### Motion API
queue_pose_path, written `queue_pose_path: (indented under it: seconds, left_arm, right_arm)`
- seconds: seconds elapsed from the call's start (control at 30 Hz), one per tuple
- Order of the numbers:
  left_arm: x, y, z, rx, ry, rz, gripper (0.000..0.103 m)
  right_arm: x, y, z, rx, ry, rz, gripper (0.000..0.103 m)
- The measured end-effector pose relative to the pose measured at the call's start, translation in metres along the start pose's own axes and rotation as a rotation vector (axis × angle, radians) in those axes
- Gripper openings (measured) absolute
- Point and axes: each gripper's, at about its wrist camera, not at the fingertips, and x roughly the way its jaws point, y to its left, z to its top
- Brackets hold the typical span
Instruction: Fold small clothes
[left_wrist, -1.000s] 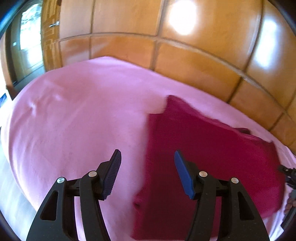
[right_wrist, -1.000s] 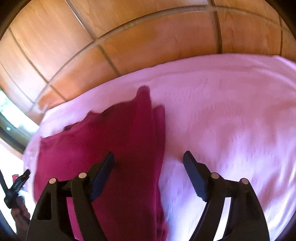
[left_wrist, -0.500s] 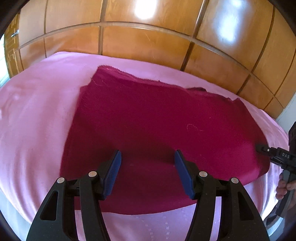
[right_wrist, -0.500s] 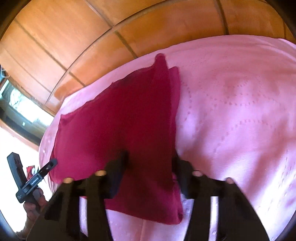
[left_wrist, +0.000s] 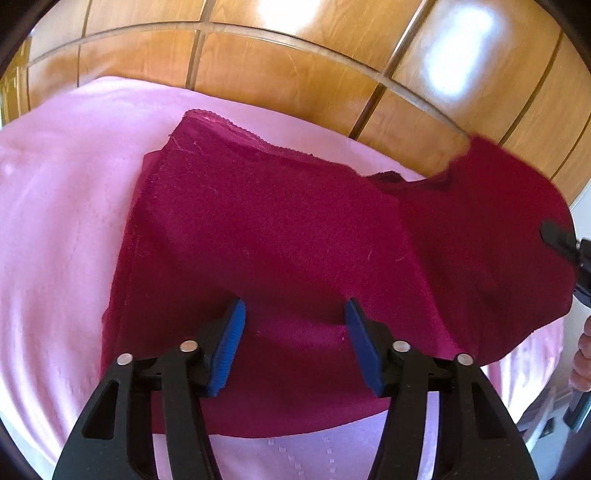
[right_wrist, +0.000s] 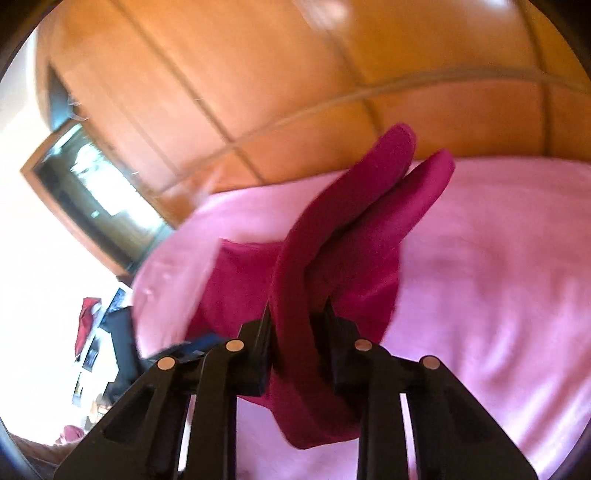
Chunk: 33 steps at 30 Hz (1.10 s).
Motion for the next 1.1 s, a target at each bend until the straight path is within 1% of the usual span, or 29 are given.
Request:
queue_pose_path:
  seconds: [0.1, 0.2, 0.33, 0.43, 0.53, 0.6, 0.63, 0.67, 0.7, 0.73, 0.77, 0.8, 0.83, 0.87, 0.9, 0.93, 0.97, 1.03, 1.1]
  left_arm:
    - [-0.011, 0.019, 0.004, -0.077, -0.005, -0.075, 0.047]
    - [-0.032, 0.047, 0.005, -0.168, -0.047, -0.130, 0.047]
    - [-0.056, 0.084, 0.003, -0.275, -0.091, -0.195, 0.047]
    - [-0.070, 0.102, 0.002, -0.320, -0.117, -0.213, 0.047]
    - [-0.077, 0.113, 0.003, -0.345, -0.137, -0.234, 0.047]
    - [-0.078, 0.116, 0.004, -0.361, -0.131, -0.268, 0.047]
    - [-0.077, 0.116, 0.004, -0.365, -0.129, -0.274, 0.047]
    - [-0.077, 0.115, 0.007, -0.363, -0.125, -0.279, 0.051]
    - [-0.074, 0.113, 0.009, -0.364, -0.114, -0.296, 0.058]
    - [-0.074, 0.110, 0.009, -0.370, -0.108, -0.313, 0.060]
    - [-0.072, 0.110, 0.011, -0.378, -0.099, -0.338, 0.064]
    - [-0.068, 0.107, 0.014, -0.383, -0.087, -0.365, 0.069]
    - [-0.067, 0.106, 0.017, -0.385, -0.083, -0.370, 0.069]
    - [-0.066, 0.104, 0.020, -0.381, -0.082, -0.365, 0.069]
    - [-0.064, 0.103, 0.023, -0.373, -0.075, -0.361, 0.073]
    - [-0.061, 0.101, 0.025, -0.372, -0.062, -0.359, 0.076]
    - [-0.057, 0.100, 0.027, -0.373, -0.046, -0.361, 0.076]
    - [-0.051, 0.098, 0.031, -0.362, -0.021, -0.362, 0.076]
    - [-0.042, 0.095, 0.035, -0.356, 0.012, -0.335, 0.076]
  right_arm:
    - [0.023, 0.038, 0.007, -0.063, 0.012, 0.051, 0.020]
    - [0.057, 0.073, 0.005, -0.122, 0.049, 0.082, 0.020]
    - [0.101, 0.102, -0.008, -0.173, 0.116, 0.094, 0.019]
    - [0.137, 0.125, -0.026, -0.229, 0.179, 0.093, 0.019]
    - [0.161, 0.136, -0.041, -0.275, 0.231, 0.069, 0.019]
    - [0.167, 0.140, -0.049, -0.312, 0.242, 0.052, 0.020]
    - [0.165, 0.140, -0.055, -0.324, 0.238, 0.045, 0.020]
    - [0.165, 0.139, -0.057, -0.339, 0.233, 0.043, 0.021]
    - [0.162, 0.139, -0.058, -0.344, 0.228, 0.053, 0.023]
    - [0.156, 0.138, -0.057, -0.333, 0.221, 0.095, 0.030]
    - [0.149, 0.135, -0.054, -0.324, 0.219, 0.124, 0.033]
    - [0.139, 0.134, -0.055, -0.316, 0.210, 0.151, 0.047]
    - [0.132, 0.134, -0.053, -0.314, 0.196, 0.167, 0.059]
    - [0.119, 0.132, -0.053, -0.314, 0.185, 0.192, 0.060]
    - [0.109, 0.129, -0.054, -0.308, 0.180, 0.214, 0.060]
    - [0.094, 0.122, -0.055, -0.296, 0.167, 0.228, 0.060]
    - [0.082, 0.115, -0.056, -0.285, 0.153, 0.224, 0.060]
    - [0.067, 0.101, -0.059, -0.267, 0.134, 0.196, 0.060]
    - [0.062, 0.084, -0.061, -0.232, 0.118, 0.134, 0.062]
